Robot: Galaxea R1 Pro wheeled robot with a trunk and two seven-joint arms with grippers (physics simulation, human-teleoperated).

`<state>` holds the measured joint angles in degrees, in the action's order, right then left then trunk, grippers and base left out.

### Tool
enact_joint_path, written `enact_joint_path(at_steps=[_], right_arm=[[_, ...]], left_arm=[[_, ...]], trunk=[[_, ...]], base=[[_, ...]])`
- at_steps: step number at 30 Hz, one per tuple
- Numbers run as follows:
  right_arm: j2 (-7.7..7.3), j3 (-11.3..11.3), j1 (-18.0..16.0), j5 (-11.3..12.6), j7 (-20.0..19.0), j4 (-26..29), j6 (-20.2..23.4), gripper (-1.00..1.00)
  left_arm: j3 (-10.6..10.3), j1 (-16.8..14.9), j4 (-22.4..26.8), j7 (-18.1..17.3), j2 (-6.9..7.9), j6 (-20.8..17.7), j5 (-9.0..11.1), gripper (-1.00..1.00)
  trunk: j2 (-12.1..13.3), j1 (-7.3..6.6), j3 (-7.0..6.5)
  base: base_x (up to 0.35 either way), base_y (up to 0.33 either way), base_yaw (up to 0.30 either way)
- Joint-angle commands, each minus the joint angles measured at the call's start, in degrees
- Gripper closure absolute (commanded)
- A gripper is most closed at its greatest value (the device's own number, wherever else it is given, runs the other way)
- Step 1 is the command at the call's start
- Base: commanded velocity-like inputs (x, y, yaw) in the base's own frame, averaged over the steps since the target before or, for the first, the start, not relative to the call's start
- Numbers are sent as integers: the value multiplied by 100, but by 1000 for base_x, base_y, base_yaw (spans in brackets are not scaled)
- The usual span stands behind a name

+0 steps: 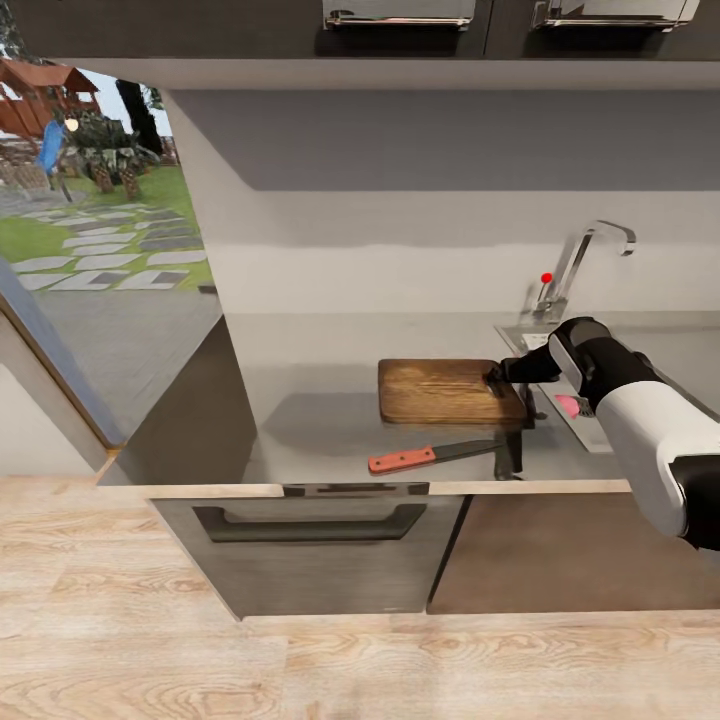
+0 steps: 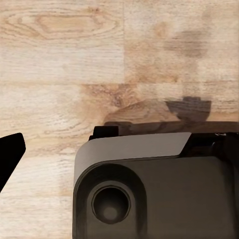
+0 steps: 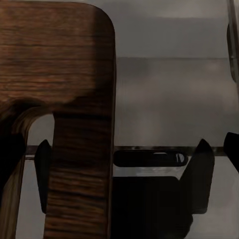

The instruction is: In the kitchen, take the Vidalia onion out of the sink, dice it on the chopping board with the paring knife, put the diced onion into the bowl on the countertop, then place both the paring knife and the chopping board into the sink.

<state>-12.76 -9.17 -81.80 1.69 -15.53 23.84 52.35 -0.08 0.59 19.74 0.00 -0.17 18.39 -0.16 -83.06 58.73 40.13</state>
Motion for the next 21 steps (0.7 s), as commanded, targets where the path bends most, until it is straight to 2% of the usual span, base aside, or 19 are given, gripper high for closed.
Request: enact_joint_path(at_steps=[1,8,10,12,14,17,21], right_arm=[[-7,-41,-3,15,-12,7,20,-100],[-4,-24,-3,2,-75,164,46,-100],[-19,-18,-3,-1,-105,549,139,-100],[-34,-16,-3,4,-124,1385,358,-100],[-39,-11,-3,11,-131,1943,429,-100],[-40,-19,-3,14,-134,2264,465,-100],[-42,-35,-3,13,-135,2339,468,-100]], left_arm=[[0,3,9,0,0,7,-2,-100],[0,3,5,0,0,7,-2,-100],[0,3,4,0,0,7,-2,-100],[0,3,3,0,0,7,-2,-100],[0,3,3,0,0,7,-2,-100],[0,3,3,0,0,7,-2,-100],[0,3,3,0,0,7,-2,-100]], trunk=[[-2,0,4],[-2,0,4],[-2,0,4],[-2,0,4],[-2,0,4],[-2,0,4],[-2,0,4]], base=[[0,0,0],[0,0,0],[0,0,0],[0,0,0],[0,0,0],[0,0,0],[0,0,0]])
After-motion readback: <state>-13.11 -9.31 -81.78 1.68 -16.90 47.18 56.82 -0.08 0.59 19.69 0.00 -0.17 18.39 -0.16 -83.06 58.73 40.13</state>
